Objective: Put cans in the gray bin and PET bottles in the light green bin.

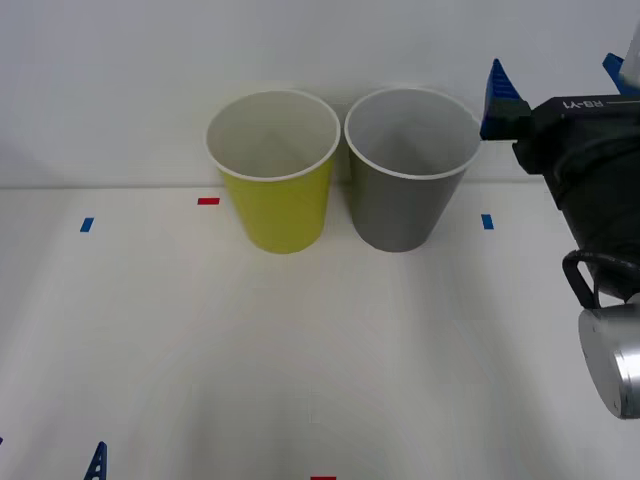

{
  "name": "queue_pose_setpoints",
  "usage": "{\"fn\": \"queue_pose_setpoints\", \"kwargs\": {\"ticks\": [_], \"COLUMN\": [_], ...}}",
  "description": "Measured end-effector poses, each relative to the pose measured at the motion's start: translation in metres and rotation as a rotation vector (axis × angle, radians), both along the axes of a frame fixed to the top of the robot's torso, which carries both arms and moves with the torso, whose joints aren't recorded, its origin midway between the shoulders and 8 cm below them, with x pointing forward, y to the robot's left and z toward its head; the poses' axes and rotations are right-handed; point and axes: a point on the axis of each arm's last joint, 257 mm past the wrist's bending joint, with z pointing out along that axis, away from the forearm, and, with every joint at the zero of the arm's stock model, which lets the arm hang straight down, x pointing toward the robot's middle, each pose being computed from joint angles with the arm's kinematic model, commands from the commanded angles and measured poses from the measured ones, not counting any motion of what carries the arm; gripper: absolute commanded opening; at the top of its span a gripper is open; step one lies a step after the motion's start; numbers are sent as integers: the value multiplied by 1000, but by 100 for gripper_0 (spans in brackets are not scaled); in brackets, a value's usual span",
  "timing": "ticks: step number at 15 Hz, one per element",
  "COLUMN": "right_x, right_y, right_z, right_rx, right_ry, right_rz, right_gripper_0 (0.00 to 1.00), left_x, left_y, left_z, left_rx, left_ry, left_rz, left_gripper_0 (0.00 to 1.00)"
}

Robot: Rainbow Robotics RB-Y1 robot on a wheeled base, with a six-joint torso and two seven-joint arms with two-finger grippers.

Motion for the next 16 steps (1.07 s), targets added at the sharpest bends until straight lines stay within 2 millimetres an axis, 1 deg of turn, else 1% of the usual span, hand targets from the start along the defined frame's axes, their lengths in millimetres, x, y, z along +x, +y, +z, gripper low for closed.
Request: {"fn": "queue_pose_setpoints", "kwargs": {"ticks": [3, 6, 9, 10, 13, 15, 16], "right_x": [-13, -28, -46, -50, -59, -62, -63], "right_y": [-11, -22, -29, -30, -32, -40, -43], "right_z": [-17, -39, -59, -63, -72, -92, -96], "right_rx": [-17, -25, -20, -16, -17, -13, -2], "right_ry": [-23, -27, -28, -35, -95, -79, -74], "right_rz": [0, -2, 8, 15, 49, 45, 37], "right_gripper_0": [100, 100, 100, 100, 100, 100, 100], "left_x": [0, 0, 0, 0, 0, 0, 0], "left_y": [0, 0, 0, 0, 0, 0, 0], "left_z": [0, 0, 0, 0, 0, 0, 0], "left_rx": [0, 0, 0, 0, 0, 0, 0], "left_ry": [0, 0, 0, 0, 0, 0, 0], "left_rz": [0, 0, 0, 0, 0, 0, 0], "left_gripper_0": [100, 100, 100, 100, 100, 100, 100]}}
